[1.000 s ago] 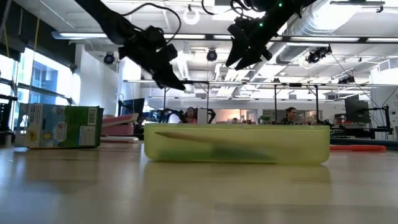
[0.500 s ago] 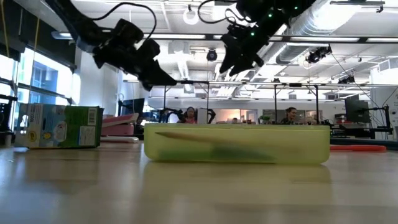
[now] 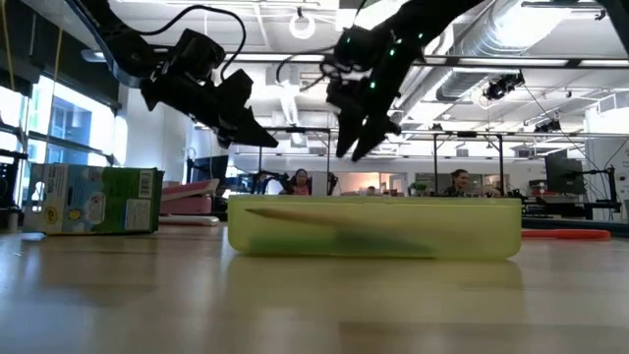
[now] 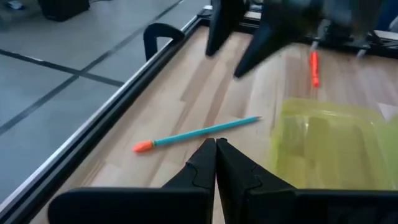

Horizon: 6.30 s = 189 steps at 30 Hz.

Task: Pack school essentials
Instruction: Put the light blue pencil into the supply box, then put the orange pen into the supply box

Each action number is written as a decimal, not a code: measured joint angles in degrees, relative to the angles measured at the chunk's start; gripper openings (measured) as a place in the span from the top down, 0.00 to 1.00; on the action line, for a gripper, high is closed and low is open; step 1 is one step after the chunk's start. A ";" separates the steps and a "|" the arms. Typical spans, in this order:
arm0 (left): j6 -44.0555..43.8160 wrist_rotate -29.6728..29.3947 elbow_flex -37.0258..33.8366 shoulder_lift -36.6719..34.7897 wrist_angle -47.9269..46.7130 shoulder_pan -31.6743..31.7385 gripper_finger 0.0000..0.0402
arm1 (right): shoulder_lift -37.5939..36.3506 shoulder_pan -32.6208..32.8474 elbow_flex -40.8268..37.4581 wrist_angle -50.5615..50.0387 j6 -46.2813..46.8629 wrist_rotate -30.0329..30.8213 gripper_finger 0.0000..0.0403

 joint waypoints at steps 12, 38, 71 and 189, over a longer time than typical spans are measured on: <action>0.02 -0.07 0.00 0.02 0.26 -0.13 1.00 | 10.01 0.73 0.00 -0.45 3.12 -1.29 0.45; -0.02 0.03 0.02 0.07 0.26 -0.13 1.00 | 15.39 0.25 0.22 -4.01 6.60 -0.02 0.89; -0.42 0.67 0.04 0.09 -0.99 -0.68 1.00 | -5.55 4.40 -0.32 -24.62 -1.73 3.92 0.99; -0.44 0.65 0.07 0.09 -1.01 -6.21 0.89 | -27.53 12.11 -35.06 -26.85 2.31 1.00 0.49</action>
